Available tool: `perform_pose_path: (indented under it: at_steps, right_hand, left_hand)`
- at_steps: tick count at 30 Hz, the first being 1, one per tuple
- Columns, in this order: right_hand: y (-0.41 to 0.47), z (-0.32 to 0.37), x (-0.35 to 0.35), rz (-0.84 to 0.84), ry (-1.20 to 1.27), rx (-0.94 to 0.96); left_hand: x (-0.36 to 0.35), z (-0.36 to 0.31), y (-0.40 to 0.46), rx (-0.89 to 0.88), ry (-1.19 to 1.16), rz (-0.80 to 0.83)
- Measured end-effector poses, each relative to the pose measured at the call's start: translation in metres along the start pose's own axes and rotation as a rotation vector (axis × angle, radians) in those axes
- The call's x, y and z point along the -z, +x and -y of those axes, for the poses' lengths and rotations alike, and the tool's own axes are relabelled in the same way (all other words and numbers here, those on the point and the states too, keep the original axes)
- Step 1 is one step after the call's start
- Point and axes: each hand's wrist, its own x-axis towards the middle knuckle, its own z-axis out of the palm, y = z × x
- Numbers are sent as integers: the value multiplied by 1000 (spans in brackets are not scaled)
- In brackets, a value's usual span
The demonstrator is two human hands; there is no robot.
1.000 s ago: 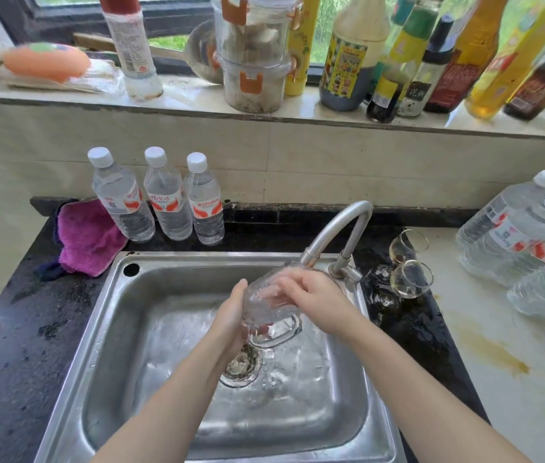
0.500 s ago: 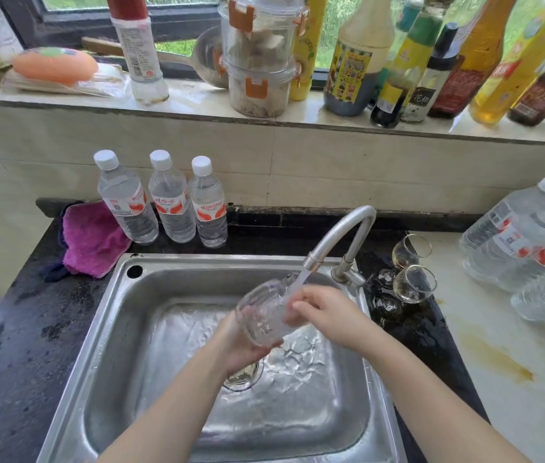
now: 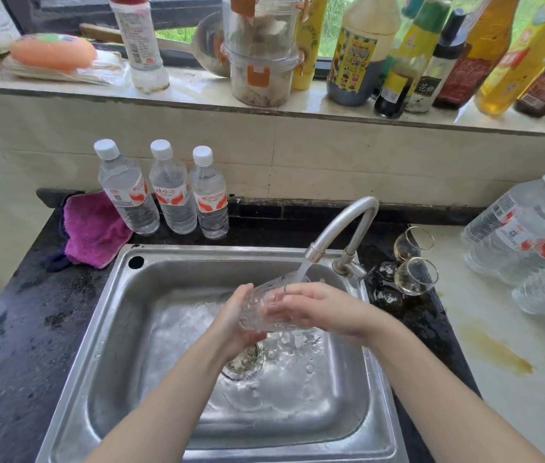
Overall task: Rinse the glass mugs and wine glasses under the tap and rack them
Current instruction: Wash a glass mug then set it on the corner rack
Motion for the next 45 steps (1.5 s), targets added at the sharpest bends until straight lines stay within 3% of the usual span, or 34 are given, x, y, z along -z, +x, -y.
perform_pose_path:
  at_steps: [6, 9, 11, 13, 16, 19, 21, 23, 24, 25, 27, 29, 30, 32, 34, 35, 37, 39, 41, 43, 45]
  right_hand:
    - [20, 14, 4, 203, -152, -85]
    - [42, 11, -11, 227, -635, -62]
    - [54, 4, -20, 234, -763, -125]
    - [60, -4, -23, 335, -616, -110]
    - [62, -13, -23, 465, 230, -277]
    - [71, -20, -36, 375, 801, -336]
    - [71, -22, -50, 208, 636, -313]
    - [69, -23, -58, 115, 240, -240]
    - [69, -25, -57, 153, 53, -165]
    - [68, -29, -54, 211, 27, -105]
    - [62, -31, -47, 326, 270, -37]
    - [63, -19, -50, 231, 684, -18]
    - [61, -18, -50, 185, 711, -29]
    - [52, -16, -56, 23, 212, -22]
    - [49, -5, -58, 34, -334, 55]
    - [48, -8, -55, 65, -356, 104]
    - [51, -19, -47, 75, 132, 9]
    - [55, -15, -45, 89, 757, -81]
    - [60, -19, -49, -1, 865, -20]
    - [43, -20, -53, -86, 139, 110]
    - [38, -18, -58, 67, -605, 197]
  left_hand:
    - [13, 5, -4, 38, 90, 116]
    - [14, 6, -11, 51, 132, 92]
    - [19, 7, -12, 84, 155, 99]
    - [28, 7, -16, 108, 174, 143]
    - [40, 7, -18, 12, 209, 181]
    - [38, 6, -14, -266, 317, -46]
    - [34, -1, -17, -220, 370, -153]
    - [37, -6, -21, -35, 454, -88]
    - [38, -10, -23, 49, 491, -38]
    - [38, -14, -25, 91, 499, 16]
    - [41, -12, -24, -9, 494, 125]
    - [38, -7, -20, -213, 539, 104]
    - [35, -6, -19, -283, 549, 67]
    - [28, -9, -20, -192, 526, 60]
    - [28, -15, -20, -5, 480, 124]
    - [29, -16, -19, 43, 468, 150]
    - [32, -15, -18, 11, 373, 179]
    - [32, -13, -14, -133, 178, 197]
    - [28, -11, -11, -180, 52, 184]
    - [23, -11, -7, -91, 34, 83]
    - [19, -10, -3, 32, 53, -4]
